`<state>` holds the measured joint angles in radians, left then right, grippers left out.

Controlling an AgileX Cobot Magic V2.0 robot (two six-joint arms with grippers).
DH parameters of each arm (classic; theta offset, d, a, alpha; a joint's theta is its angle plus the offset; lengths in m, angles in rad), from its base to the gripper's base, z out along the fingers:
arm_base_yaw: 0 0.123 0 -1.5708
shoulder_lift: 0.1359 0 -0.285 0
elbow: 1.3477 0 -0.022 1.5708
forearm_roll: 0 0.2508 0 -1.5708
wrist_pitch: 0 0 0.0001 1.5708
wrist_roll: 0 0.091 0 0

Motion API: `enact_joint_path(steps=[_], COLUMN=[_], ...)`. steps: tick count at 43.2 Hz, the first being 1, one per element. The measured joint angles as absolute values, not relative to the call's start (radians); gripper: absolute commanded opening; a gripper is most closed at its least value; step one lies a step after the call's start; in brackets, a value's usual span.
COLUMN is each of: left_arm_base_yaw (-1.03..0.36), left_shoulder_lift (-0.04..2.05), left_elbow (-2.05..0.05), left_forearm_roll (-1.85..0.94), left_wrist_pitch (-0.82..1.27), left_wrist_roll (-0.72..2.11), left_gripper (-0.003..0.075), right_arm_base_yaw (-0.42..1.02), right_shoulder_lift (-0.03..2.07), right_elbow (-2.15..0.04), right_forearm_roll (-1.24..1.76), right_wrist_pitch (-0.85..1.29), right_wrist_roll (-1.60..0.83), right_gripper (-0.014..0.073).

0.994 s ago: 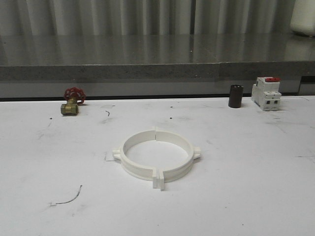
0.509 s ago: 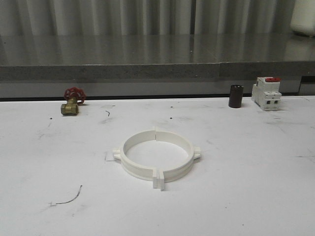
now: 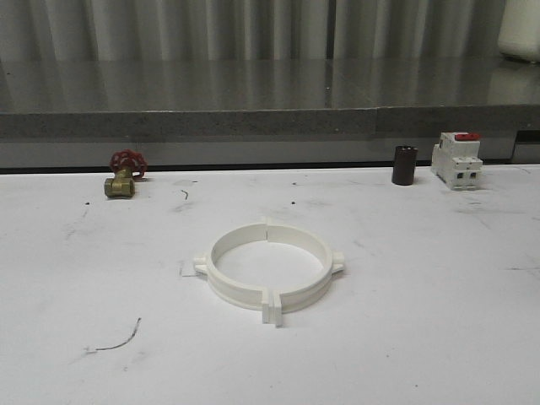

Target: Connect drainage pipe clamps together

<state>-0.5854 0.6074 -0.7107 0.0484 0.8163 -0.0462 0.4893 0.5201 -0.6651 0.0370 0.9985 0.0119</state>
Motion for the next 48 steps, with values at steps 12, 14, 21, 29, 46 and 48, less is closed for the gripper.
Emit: enact_joint_path(steps=[12, 14, 21, 29, 46, 48], left_arm_base_yaw=[-0.464, -0.419, -0.258, -0.109, -0.012, -0.008], left_shoulder_lift=[0.480, 0.443, 0.279, 0.091, -0.006, -0.006], left_elbow=[-0.576, -0.524, -0.317, -0.089, 0.003, 0.003], left_forearm_roll=[0.077, 0.089, 0.098, 0.098, 0.045, 0.036], left_wrist_pitch=[0.695, 0.645, 0.458, 0.247, 0.115, 0.115], left_wrist_roll=[-0.046, -0.046, -0.046, -0.046, -0.046, -0.046], left_gripper=[-0.0020, -0.0020, -0.0020, -0.0020, -0.0020, -0.0020], right_arm_base_yaw=[0.489, 0.489, 0.489, 0.489, 0.489, 0.489], right_shoulder_lift=[0.520, 0.520, 0.520, 0.520, 0.520, 0.520], right_elbow=[-0.665, -0.665, -0.665, -0.665, -0.665, -0.665], right_forearm_roll=[0.041, 0.041, 0.041, 0.041, 0.043, 0.043], right_wrist_pitch=[0.998, 0.998, 0.998, 0.998, 0.996, 0.996], right_wrist_roll=[0.016, 0.016, 0.016, 0.016, 0.016, 0.016], right_gripper=[-0.0067, -0.0067, -0.0067, -0.0067, -0.0067, -0.0067])
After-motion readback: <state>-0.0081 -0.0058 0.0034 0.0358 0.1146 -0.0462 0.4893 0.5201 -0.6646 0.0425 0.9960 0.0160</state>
